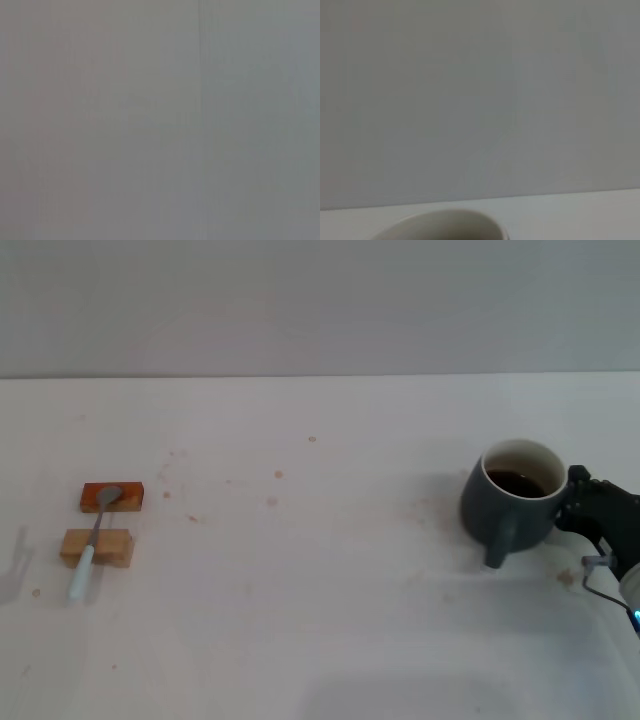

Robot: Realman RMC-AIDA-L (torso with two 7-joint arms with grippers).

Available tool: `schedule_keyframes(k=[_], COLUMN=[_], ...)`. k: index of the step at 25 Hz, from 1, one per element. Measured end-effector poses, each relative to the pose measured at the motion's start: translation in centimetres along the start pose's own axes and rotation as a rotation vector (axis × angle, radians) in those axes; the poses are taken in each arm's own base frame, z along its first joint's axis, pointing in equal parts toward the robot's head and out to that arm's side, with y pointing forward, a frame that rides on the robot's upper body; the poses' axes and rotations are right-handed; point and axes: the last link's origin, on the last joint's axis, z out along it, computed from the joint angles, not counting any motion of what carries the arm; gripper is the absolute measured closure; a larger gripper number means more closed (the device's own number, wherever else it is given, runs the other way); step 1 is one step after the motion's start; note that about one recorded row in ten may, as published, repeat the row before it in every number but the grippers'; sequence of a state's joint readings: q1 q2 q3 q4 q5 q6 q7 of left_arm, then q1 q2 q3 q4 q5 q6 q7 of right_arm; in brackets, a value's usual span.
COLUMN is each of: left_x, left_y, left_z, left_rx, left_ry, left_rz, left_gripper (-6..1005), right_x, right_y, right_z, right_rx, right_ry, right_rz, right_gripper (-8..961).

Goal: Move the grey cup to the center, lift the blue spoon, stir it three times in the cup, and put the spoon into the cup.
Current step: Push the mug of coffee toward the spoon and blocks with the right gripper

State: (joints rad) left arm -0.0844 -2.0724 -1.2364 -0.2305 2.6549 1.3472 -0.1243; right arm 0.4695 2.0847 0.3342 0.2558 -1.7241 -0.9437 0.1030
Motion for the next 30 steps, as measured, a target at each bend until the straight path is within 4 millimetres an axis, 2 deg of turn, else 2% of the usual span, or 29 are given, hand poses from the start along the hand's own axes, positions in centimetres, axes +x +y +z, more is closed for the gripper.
schedule_keyframes(k=[30], left_x=[0.0], left_y=[0.0], left_z=[0.0], left_rx=[0.001], left_ry=[0.002], left_rz=[-0.002], left_gripper=[181], right_x=[-0.2], right_y=[6.5], right_z=[0.8], right_rx=[-0.25], right_ry=[0.03], right_rz=[-0.037], right_gripper=[954])
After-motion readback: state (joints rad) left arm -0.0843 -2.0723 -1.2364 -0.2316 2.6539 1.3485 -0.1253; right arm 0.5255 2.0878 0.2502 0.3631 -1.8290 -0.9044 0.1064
